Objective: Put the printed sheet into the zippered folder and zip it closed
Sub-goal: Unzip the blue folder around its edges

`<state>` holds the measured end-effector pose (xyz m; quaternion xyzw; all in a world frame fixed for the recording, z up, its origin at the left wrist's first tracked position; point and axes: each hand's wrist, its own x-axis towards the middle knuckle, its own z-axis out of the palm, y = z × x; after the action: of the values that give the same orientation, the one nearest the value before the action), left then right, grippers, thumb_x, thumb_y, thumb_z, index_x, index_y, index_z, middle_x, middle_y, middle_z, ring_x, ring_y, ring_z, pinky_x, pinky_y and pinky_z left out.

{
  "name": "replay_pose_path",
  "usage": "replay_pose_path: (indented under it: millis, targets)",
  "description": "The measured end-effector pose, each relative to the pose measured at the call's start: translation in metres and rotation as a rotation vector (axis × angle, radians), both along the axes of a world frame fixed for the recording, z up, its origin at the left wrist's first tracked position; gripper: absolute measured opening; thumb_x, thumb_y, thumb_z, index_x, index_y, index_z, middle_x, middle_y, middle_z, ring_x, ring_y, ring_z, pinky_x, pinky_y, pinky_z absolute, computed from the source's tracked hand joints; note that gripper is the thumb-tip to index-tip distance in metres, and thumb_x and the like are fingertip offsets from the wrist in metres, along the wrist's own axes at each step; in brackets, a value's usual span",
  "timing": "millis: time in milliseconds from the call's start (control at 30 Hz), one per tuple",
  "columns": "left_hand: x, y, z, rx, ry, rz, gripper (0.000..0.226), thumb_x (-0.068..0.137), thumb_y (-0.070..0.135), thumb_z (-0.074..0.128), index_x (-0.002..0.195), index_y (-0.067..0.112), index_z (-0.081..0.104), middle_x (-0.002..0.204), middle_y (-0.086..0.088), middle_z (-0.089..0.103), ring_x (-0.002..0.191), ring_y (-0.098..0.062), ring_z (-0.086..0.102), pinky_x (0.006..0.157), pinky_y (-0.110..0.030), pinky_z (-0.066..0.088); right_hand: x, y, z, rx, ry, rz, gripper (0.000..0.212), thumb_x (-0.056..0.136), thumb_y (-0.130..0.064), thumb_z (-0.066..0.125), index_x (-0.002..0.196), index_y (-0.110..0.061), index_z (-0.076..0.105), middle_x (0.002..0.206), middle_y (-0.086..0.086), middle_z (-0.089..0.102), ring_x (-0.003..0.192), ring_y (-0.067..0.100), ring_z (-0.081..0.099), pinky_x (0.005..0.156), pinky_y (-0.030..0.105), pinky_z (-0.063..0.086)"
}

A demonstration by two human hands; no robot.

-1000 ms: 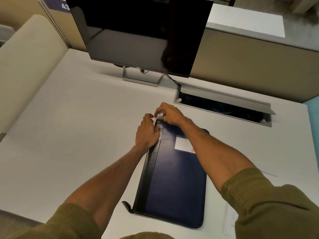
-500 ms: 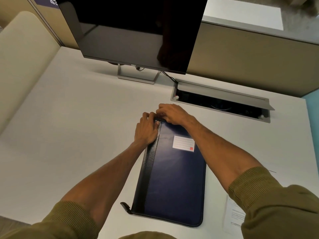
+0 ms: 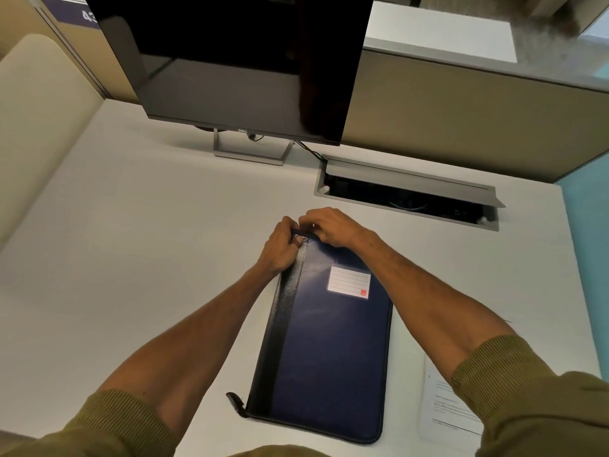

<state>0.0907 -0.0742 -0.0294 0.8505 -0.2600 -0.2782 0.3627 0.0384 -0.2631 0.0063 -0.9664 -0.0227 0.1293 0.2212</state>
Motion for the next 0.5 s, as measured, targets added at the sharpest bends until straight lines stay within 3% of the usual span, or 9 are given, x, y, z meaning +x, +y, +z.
replay_pose_path:
  millis: [200,300,500]
  targets:
    - [0.004,0.004,0.002,-0.024,0.042,-0.007,0.016,0.104,0.021,0.055,0.117,0.018,0.046,0.121,-0.007,0.061,0.108,-0.028,0.06,0.098,-0.057,0.05,0.005,0.01,-0.006,0.148,-0.025,-0.131,0.01,0.1,-0.014,0.064,0.102,-0.022,0.07,0.106,-0.001,0.069,0.096,0.018,0.06,0.088,0.042,0.055]
    - [0.005,0.003,0.007,-0.041,0.078,0.004,0.022,0.101,0.029,0.054,0.118,0.019,0.045,0.12,-0.005,0.063,0.108,-0.027,0.062,0.097,-0.057,0.052,0.005,0.012,-0.008,0.183,-0.066,-0.187,0.011,0.101,-0.015,0.063,0.102,-0.023,0.07,0.107,-0.001,0.07,0.097,0.018,0.062,0.09,0.043,0.056]
    - [0.009,0.012,-0.002,-0.044,0.058,0.041,0.018,0.104,0.023,0.058,0.117,0.017,0.049,0.116,-0.004,0.063,0.104,-0.025,0.062,0.095,-0.053,0.053,-0.014,-0.016,0.001,0.06,-0.012,-0.007,0.014,0.1,-0.011,0.06,0.1,-0.022,0.068,0.105,-0.002,0.068,0.093,0.019,0.06,0.083,0.04,0.056]
